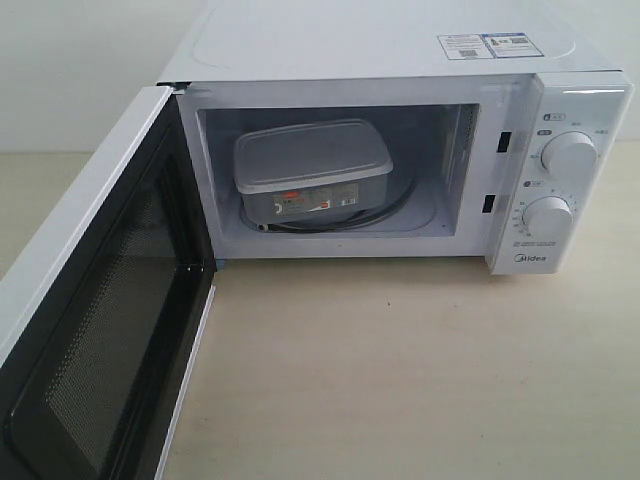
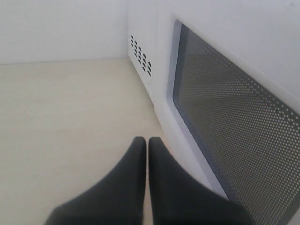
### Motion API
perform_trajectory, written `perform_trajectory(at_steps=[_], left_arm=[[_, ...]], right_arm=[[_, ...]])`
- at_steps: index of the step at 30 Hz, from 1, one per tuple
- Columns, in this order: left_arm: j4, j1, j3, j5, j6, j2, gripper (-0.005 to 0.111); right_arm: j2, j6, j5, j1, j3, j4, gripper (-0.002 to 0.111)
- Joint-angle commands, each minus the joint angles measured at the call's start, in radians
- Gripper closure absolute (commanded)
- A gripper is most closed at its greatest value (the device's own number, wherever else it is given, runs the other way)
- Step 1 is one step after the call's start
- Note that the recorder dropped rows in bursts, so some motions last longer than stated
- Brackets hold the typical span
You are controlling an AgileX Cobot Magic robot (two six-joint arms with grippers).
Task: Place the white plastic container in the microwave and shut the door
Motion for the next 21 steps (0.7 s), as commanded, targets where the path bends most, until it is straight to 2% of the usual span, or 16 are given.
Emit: perform_trajectory(at_steps=[1, 21], left_arm=[[0.001, 0.003, 0.004, -0.001, -0.009, -0.002, 0.103], [-0.003, 0.003, 0.004, 0.001, -0.002, -0.002, 0.103]], right_arm=[[-0.006, -0.002, -0.003, -0.003, 0.000, -0.008, 0.108], [-0.006, -0.002, -0.003, -0.003, 0.000, -0.008, 0.108]])
